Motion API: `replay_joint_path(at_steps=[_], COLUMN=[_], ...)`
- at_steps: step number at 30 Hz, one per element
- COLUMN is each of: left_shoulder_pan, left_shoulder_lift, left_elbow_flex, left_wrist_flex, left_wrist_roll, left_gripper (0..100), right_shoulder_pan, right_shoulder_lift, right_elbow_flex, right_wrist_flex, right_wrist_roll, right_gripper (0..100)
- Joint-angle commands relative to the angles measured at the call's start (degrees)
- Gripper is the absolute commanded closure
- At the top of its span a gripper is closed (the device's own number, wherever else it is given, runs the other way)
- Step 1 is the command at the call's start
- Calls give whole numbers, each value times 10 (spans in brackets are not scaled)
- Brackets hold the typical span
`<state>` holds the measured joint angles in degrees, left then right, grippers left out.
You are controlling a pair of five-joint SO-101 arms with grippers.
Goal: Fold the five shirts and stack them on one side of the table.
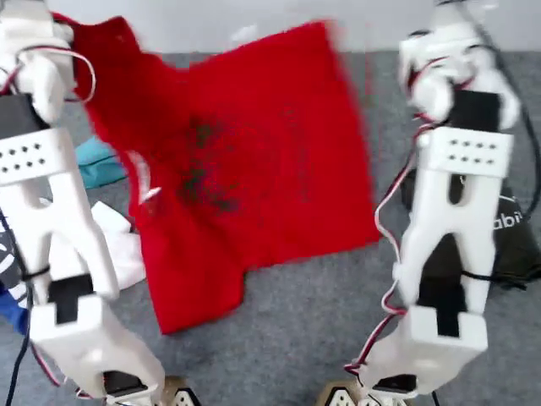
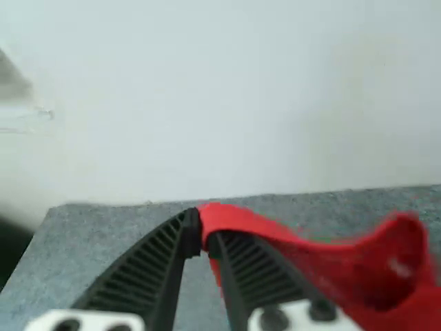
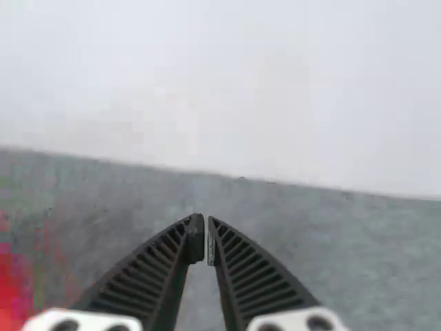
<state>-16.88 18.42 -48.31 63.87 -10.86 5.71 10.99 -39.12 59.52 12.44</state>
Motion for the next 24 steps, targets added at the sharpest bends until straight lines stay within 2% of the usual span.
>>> replay_joint_path(at_steps=[1, 8, 11, 14, 17, 20, 22, 24], left_shoulder_pan=[16, 19, 31, 49, 49, 47, 50, 40], left_shoulder_lift=[78, 228, 270, 300, 317, 325, 333, 331], left_elbow_flex=[-145, -283, -308, -322, -326, -323, -314, -281], left_wrist_flex=[30, 99, 163, 233, 284, 346, 370, 368], left_wrist_roll=[4, 3, 6, 15, 66, 79, 84, 121], left_gripper=[989, 989, 989, 988, 988, 988, 988, 988], right_shoulder_pan=[4, -7, -51, -103, -153, -205, -231, -249], right_shoulder_lift=[37, 115, 135, 182, 241, 297, 334, 373], right_elbow_flex=[-63, -66, -64, -64, -68, -98, -146, -198], right_wrist_flex=[15, 42, 107, 127, 126, 126, 120, 93], right_wrist_roll=[-4, -5, -4, -3, -2, 7, 27, 26], right_gripper=[988, 988, 984, 978, 887, 768, 737, 737])
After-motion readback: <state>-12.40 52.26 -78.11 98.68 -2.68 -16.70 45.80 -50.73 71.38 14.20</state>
